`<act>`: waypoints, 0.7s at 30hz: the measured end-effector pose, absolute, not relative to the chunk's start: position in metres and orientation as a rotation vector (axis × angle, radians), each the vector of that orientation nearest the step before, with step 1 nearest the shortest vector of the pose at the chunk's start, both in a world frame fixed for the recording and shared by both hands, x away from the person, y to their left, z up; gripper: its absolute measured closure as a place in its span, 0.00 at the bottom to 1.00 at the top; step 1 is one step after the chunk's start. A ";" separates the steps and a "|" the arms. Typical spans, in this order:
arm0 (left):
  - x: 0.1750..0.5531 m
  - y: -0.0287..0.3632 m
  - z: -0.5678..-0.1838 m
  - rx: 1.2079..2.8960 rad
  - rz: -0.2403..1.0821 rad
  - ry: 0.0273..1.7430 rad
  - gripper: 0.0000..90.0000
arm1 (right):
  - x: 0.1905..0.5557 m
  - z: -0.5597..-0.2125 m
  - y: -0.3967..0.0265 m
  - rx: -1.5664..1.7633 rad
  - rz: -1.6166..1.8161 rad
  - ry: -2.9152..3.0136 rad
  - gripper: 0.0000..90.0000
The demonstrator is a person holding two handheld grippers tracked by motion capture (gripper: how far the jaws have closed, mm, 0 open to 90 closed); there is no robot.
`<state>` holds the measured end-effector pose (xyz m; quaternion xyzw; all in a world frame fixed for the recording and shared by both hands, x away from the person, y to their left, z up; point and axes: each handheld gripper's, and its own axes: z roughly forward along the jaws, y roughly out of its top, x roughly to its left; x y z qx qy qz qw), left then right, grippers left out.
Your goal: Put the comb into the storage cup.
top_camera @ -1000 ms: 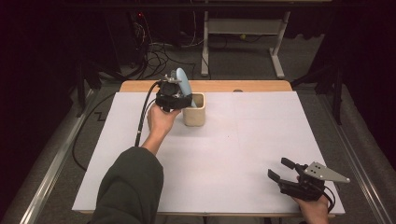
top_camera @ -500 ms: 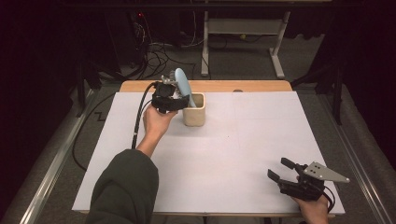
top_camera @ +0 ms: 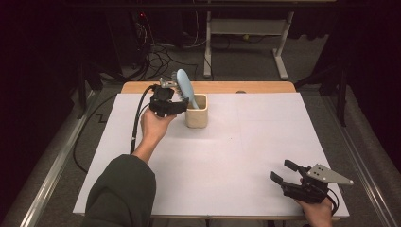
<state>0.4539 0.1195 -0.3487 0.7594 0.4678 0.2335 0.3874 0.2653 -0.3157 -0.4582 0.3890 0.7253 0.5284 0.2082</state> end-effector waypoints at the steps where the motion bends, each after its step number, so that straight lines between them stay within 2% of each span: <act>1: 0.453 0.120 -0.348 1.932 0.595 1.188 0.36 | 0.265 -0.458 -0.316 1.083 1.472 2.017 0.29; 21: 0.442 0.124 -0.343 1.936 0.605 1.158 0.36 | 0.265 -0.458 -0.316 1.086 1.473 2.018 0.29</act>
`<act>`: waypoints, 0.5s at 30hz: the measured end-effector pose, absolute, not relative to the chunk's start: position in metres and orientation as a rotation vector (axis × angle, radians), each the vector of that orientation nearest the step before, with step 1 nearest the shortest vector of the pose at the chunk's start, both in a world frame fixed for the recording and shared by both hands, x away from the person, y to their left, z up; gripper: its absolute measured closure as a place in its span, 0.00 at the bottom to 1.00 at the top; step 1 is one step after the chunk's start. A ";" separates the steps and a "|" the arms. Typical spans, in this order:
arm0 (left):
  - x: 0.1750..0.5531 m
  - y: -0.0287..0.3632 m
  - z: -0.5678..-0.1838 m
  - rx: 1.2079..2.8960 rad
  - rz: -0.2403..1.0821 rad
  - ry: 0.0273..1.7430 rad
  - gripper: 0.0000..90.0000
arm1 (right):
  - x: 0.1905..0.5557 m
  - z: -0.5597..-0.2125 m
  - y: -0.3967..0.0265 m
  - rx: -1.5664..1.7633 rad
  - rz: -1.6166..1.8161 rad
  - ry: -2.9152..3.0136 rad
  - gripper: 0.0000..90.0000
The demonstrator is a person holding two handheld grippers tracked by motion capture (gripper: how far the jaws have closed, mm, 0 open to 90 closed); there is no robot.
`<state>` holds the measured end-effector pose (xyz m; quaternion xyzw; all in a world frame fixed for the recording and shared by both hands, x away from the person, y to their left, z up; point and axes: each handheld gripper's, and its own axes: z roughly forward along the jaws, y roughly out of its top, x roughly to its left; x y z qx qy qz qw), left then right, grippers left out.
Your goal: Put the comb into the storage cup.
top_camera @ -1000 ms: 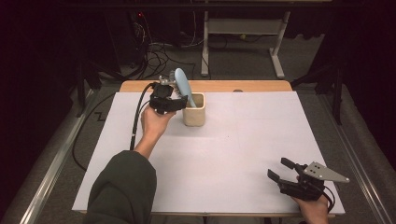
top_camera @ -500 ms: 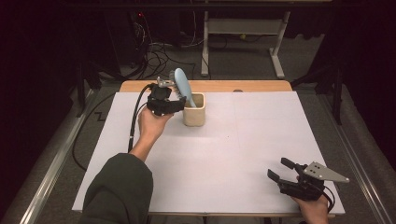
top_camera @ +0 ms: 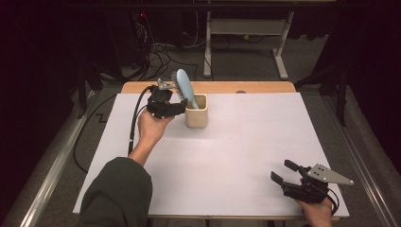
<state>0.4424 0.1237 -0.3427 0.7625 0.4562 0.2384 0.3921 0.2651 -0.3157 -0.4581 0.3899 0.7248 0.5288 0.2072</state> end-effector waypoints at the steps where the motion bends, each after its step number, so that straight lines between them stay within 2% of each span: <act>1: 0.442 0.124 -0.343 1.936 0.606 1.158 0.36 | 0.265 -0.458 -0.316 1.086 1.473 2.018 0.29; 15: 0.433 0.131 -0.342 1.927 0.601 1.148 0.36 | 0.265 -0.458 -0.316 1.090 1.474 2.017 0.29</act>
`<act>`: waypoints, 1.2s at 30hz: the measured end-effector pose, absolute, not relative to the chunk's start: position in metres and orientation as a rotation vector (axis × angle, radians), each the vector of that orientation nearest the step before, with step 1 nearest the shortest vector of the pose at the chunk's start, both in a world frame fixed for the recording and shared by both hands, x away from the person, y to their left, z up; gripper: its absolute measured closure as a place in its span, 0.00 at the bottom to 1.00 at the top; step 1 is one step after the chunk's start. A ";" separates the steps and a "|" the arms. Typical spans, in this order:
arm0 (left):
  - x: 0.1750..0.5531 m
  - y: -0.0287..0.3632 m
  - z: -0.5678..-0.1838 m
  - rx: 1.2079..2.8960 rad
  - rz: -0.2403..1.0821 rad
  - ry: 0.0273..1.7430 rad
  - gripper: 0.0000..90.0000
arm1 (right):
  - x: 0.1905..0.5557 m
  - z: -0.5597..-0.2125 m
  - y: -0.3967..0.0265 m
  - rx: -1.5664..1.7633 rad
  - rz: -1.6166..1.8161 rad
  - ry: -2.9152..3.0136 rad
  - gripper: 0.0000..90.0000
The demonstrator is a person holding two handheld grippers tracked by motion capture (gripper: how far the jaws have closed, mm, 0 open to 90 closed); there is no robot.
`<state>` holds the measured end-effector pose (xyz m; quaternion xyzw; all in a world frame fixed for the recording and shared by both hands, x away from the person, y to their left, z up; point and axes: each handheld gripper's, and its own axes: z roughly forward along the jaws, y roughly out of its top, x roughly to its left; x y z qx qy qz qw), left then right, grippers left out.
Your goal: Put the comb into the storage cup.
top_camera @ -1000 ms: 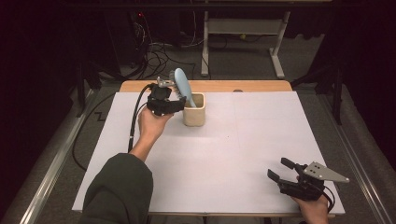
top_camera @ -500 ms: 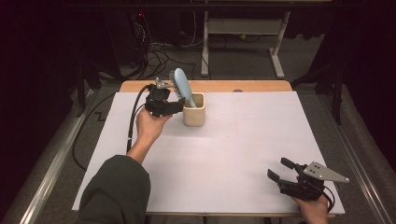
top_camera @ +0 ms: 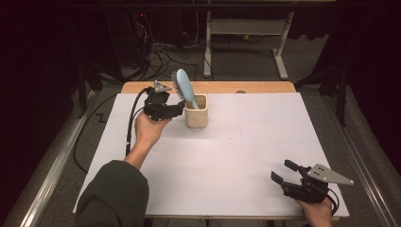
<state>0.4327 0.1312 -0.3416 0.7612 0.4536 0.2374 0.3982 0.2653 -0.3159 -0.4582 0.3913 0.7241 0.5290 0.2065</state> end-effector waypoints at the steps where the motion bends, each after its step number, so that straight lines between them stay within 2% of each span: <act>1: 0.432 0.132 -0.342 1.927 0.601 1.148 0.36 | 0.265 -0.458 -0.316 1.090 1.474 2.017 0.29; 36: 0.417 0.148 -0.341 1.910 0.590 1.115 0.38 | 0.265 -0.458 -0.316 1.089 1.471 2.016 0.29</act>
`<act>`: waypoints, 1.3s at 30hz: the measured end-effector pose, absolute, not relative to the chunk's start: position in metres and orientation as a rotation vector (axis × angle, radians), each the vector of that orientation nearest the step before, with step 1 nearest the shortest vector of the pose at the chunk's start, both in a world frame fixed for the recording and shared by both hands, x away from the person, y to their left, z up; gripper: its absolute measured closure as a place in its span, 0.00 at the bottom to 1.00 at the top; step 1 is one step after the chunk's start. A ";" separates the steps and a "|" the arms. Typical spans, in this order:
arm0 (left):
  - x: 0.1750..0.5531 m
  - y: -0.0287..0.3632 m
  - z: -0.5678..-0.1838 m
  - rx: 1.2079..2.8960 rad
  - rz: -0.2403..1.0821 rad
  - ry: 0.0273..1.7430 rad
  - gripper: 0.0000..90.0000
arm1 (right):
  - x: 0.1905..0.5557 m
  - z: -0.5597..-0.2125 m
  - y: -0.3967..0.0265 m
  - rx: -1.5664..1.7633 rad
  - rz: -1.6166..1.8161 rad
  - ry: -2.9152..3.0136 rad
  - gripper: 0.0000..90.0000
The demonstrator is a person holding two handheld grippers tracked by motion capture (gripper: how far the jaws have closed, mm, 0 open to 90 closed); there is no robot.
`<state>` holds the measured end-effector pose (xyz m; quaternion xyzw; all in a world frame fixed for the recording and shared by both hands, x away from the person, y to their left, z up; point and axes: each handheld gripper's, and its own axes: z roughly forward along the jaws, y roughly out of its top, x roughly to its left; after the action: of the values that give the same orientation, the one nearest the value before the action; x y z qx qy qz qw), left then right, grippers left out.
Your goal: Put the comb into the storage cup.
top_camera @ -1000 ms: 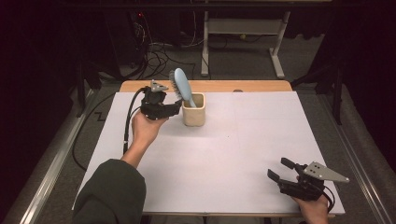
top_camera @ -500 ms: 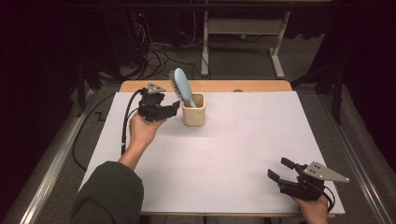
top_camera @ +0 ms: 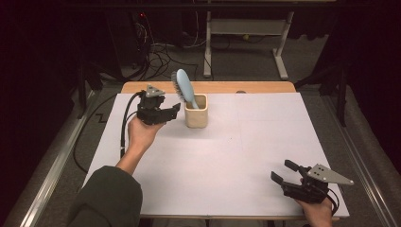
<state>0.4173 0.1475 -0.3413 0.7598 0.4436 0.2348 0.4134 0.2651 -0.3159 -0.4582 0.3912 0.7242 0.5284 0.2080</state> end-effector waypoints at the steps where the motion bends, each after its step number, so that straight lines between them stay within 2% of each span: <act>1: 0.417 0.148 -0.341 1.911 0.589 1.113 0.38 | 0.265 -0.458 -0.316 1.089 1.471 2.015 0.29; 39: 0.401 0.161 -0.342 1.898 0.555 1.091 0.37 | 0.265 -0.458 -0.316 1.088 1.468 2.018 0.29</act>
<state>0.4006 0.1612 -0.3419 0.7599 0.4366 0.2222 0.4273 0.2652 -0.3155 -0.4583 0.3909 0.7250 0.5275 0.2083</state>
